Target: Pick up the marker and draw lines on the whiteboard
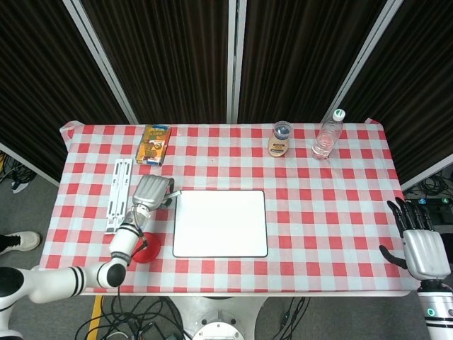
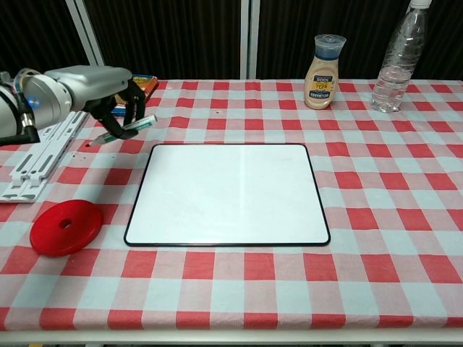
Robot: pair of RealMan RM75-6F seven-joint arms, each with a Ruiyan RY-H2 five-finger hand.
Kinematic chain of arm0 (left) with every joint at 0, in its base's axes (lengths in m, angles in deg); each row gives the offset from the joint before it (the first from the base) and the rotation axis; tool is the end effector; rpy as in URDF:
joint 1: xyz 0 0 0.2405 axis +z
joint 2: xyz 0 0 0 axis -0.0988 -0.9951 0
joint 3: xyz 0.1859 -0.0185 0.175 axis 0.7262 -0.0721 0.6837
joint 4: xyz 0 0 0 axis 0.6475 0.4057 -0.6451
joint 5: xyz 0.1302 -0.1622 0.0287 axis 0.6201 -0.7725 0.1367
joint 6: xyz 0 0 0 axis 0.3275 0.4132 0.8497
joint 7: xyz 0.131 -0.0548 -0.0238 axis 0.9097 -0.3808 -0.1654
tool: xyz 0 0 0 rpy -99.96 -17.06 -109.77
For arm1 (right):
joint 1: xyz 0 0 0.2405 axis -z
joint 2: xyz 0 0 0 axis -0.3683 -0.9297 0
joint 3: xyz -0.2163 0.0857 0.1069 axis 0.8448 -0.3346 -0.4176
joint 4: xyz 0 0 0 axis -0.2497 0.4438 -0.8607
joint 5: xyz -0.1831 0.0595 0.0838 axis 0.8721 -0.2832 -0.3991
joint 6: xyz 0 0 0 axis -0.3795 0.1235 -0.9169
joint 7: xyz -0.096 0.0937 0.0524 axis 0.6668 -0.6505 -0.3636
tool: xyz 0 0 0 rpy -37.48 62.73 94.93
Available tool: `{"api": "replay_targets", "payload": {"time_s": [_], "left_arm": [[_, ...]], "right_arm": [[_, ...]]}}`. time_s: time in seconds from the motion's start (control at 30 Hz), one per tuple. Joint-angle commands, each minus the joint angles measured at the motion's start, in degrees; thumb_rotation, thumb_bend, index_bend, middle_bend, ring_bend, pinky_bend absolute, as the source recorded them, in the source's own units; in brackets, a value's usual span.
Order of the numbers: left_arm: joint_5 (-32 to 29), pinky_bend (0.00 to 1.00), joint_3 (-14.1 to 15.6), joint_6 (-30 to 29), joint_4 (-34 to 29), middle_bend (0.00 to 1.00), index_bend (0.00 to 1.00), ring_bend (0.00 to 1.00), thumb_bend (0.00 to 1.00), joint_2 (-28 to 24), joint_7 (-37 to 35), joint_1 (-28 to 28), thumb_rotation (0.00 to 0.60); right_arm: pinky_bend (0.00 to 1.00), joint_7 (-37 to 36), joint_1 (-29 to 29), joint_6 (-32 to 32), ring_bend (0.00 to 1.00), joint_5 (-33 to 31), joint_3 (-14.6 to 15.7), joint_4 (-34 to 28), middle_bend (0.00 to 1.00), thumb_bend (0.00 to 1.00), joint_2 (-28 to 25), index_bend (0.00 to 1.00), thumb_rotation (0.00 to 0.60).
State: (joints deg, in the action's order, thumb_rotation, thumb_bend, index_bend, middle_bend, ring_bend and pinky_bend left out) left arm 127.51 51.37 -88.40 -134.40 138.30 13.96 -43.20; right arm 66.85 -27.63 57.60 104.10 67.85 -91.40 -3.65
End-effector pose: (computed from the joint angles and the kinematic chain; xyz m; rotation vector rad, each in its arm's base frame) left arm -0.1426 0.3711 -0.0246 -1.7828 -1.0054 -0.8020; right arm -0.3083 -0.1888 0.1648 1.4179 -0.8801 0.8251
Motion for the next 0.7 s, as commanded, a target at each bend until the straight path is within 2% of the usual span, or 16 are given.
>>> {"api": "replay_targets", "payload": {"time_s": [0.03,0.17,0.3,0.47,0.7], "left_arm": [[18.95,0.95,-2.17,0.05,1.84,0.6,0.59,0.81,0.45,1.18,-22.44,2.47,0.6],[26.4,0.94,-0.94,0.06,8.78,0.59,0.58,0.79,0.45,5.77,-33.02,1.5,0.6],[30.58,0.93,-0.18,-0.04,13.45,0.59,0.58,0.78,0.45,9.27,-39.62,0.28,0.6],[32.88,0.92,0.15,-0.27,18.66,0.59,0.58,0.78,0.45,13.22,-43.0,-1.05,0.6],[33.54,0.92,0.22,0.1,22.84,0.59,0.58,0.78,0.45,16.0,-44.53,-1.89,0.6]], "right_arm": [[0.0,-0.27,0.12,0.05,0.0,0.24,0.19,0.11,0.04,0.13,0.02,0.0,0.6],[0.0,-0.66,0.49,0.49,0.0,0.44,0.32,0.12,0.04,0.13,-0.22,0.0,0.6],[0.0,-0.86,0.65,0.48,0.0,0.37,0.4,0.14,0.04,0.13,-0.3,0.0,0.6],[0.0,-1.29,0.49,-0.04,0.0,0.41,0.48,0.39,0.04,0.13,-0.13,0.0,0.6],[0.0,-1.84,0.78,0.33,0.0,0.37,0.39,0.71,0.04,0.13,-0.49,0.0,0.6]]}}
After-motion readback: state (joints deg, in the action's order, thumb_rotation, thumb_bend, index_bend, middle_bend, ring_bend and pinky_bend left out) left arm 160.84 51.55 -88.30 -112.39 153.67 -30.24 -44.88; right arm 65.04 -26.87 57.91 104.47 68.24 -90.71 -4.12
